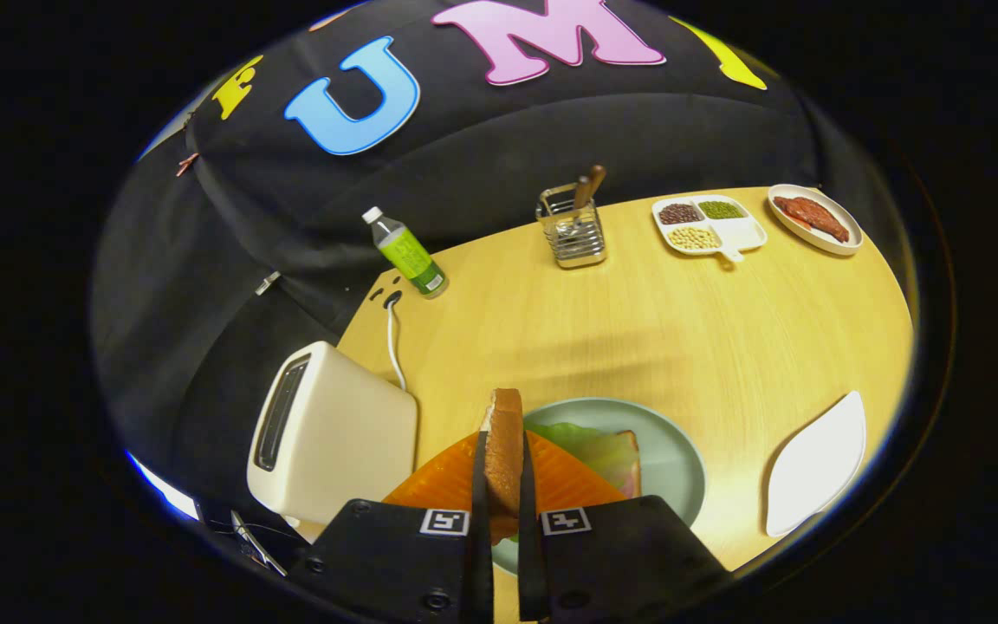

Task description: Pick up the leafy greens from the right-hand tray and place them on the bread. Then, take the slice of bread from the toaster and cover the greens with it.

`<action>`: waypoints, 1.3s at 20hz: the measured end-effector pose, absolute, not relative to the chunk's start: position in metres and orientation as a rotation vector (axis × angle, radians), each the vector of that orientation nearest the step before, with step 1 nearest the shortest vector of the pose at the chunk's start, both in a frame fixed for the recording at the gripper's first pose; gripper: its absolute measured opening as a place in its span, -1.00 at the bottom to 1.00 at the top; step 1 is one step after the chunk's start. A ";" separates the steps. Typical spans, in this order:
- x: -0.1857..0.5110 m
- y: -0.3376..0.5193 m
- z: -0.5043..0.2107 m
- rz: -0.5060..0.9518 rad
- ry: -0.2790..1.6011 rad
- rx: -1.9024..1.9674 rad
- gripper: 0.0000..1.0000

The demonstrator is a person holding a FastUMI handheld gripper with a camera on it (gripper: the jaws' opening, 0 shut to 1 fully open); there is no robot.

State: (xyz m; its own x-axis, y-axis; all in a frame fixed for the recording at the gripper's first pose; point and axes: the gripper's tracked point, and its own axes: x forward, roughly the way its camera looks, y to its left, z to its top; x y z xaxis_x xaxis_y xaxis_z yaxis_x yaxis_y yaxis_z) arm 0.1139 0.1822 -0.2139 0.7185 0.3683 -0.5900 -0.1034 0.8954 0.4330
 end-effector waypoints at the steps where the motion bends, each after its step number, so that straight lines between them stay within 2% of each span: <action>1: 0.112 0.176 -0.216 0.258 0.736 0.390 -0.66; 5: 0.109 0.149 -0.226 0.192 0.741 0.360 -0.55; 8: 0.106 0.135 -0.234 0.169 0.759 0.317 -0.17; 9: 0.103 0.130 -0.234 0.168 0.754 0.290 -0.10; 12: 0.095 0.120 -0.234 0.169 0.747 0.226 0.94; 18: 0.079 0.109 -0.186 0.192 0.628 0.127 0.98; 26: 0.071 0.072 -0.042 0.146 0.271 0.050 0.98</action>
State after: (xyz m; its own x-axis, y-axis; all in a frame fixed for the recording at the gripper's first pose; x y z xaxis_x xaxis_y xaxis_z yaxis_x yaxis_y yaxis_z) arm 0.0707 0.0719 -0.0419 0.9531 0.1499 -0.2629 -0.1365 0.9883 0.0687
